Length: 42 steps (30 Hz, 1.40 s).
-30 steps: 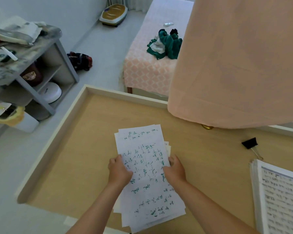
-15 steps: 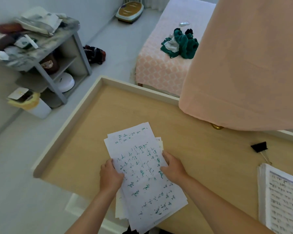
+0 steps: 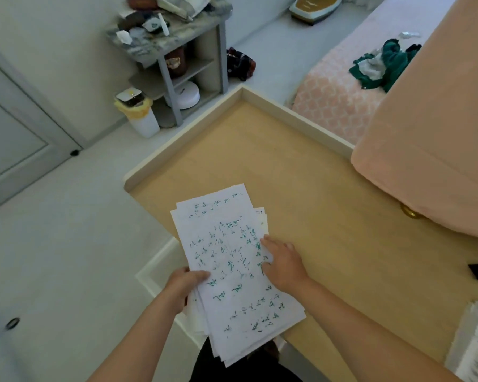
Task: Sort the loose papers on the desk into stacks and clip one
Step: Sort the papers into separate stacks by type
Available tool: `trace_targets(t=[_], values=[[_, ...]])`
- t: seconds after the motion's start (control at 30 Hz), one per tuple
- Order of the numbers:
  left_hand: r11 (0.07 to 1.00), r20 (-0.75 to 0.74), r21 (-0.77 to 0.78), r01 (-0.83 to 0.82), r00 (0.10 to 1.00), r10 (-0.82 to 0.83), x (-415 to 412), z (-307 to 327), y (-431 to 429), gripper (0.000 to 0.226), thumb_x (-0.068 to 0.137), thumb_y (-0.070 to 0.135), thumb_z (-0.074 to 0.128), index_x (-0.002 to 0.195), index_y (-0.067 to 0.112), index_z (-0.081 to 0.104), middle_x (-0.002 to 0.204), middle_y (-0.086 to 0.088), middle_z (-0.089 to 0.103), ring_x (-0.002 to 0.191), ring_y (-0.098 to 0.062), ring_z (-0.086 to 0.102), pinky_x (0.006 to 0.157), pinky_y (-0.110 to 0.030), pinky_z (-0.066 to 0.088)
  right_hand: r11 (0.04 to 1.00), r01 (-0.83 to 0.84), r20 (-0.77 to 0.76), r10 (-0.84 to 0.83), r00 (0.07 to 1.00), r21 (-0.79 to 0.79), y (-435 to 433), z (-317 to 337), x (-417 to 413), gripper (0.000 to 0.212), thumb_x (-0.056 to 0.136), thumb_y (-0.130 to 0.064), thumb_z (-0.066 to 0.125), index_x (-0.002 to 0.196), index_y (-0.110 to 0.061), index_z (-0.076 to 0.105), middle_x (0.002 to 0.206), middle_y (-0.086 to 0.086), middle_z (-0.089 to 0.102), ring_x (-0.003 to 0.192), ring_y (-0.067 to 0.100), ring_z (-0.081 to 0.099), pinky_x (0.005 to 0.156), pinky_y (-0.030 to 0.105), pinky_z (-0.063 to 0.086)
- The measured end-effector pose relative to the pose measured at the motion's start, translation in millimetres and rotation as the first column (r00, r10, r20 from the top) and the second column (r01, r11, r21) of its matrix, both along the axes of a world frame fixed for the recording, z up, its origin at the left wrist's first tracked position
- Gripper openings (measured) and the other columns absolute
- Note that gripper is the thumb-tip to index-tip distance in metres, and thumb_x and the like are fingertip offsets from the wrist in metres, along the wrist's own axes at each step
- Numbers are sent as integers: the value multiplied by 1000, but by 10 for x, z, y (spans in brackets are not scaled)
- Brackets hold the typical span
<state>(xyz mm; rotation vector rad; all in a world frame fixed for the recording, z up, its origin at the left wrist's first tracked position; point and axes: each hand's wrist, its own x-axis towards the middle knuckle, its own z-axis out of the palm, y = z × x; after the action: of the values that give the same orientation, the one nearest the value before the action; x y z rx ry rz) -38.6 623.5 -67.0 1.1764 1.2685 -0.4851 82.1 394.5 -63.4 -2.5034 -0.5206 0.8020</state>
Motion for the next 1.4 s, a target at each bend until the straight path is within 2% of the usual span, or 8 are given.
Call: trace_targets(t=[0.1, 0.23, 0.43, 0.53, 0.83, 1.07, 1.23, 1.4], values=[[993, 44, -94, 75, 997, -71, -126, 44, -12, 32, 85, 21, 74, 114, 12, 62, 101, -11, 76, 91, -33, 73, 82, -46, 59, 997, -74, 35, 75, 997, -21, -73, -14, -104, 60, 95, -23, 53, 151, -32, 34, 159, -17, 25, 137, 17, 29, 116, 36, 25], [977, 197, 116, 180, 960, -200, -105, 123, -201, 35, 89, 7, 68, 121, 15, 57, 117, -6, 68, 103, -27, 66, 89, -42, 55, 1000, -19, -34, 20, 999, 21, -205, 73, -194, 61, 96, -25, 56, 152, -28, 32, 159, -13, 26, 143, 19, 23, 118, 34, 19], [967, 391, 187, 172, 890, -234, 105, 556, -408, 31, 90, 4, 67, 120, 8, 62, 112, -11, 72, 98, -28, 71, 91, -50, 55, 782, 561, -418, -429, 801, 272, -512, 428, 8, 87, 86, -25, 74, 153, -22, 20, 151, 0, 37, 135, 25, 44, 110, 43, 40], [964, 487, 170, 206, 832, -264, 345, 855, -530, 31, 88, 4, 69, 119, 7, 65, 109, -11, 74, 98, -30, 72, 90, -51, 55, 700, 618, -542, -383, 748, 359, -792, 649, 200, 56, 83, -23, 78, 133, -21, 53, 129, 2, 64, 107, 19, 67, 95, 43, 54], [943, 713, 300, 146, 623, -324, 1255, 1575, -1392, 16, 82, 13, 78, 98, 16, 75, 94, 1, 77, 85, -18, 75, 73, -35, 61, 463, 596, -208, -648, 733, 656, -1383, 1490, 413, 26, 92, -10, 65, 107, -31, 63, 104, -2, 73, 98, 20, 69, 83, 45, 58], [822, 667, 446, 354, 481, -569, 1733, 1608, -1878, 11, 84, 22, 76, 91, 28, 70, 98, 5, 74, 90, -17, 72, 75, -32, 59, 422, 691, -106, -806, 583, 587, -1820, 1551, 363, 15, 92, -19, 67, 101, -8, 72, 94, 18, 73, 89, 31, 70, 75, 47, 57], [869, 769, 367, 332, 417, -484, 1800, 1546, -2116, 28, 84, 16, 76, 106, 29, 67, 100, 10, 72, 93, -9, 71, 70, -22, 58, 271, 716, -124, -886, 447, 643, -1877, 1566, 301, 34, 93, -6, 64, 67, -24, 53, 42, -18, 49, 41, -2, 48, 43, 12, 33], [848, 779, 369, 380, 370, -505, 1896, 1463, -2169, 60, 69, 15, 89, 122, 21, 62, 111, 7, 71, 99, -8, 69, 76, -25, 59, 194, 731, -219, -877, 428, 654, -1989, 1513, 267, 34, 85, -5, 74, 108, -21, 55, 95, -15, 66, 83, -5, 64, 65, 13, 51]])
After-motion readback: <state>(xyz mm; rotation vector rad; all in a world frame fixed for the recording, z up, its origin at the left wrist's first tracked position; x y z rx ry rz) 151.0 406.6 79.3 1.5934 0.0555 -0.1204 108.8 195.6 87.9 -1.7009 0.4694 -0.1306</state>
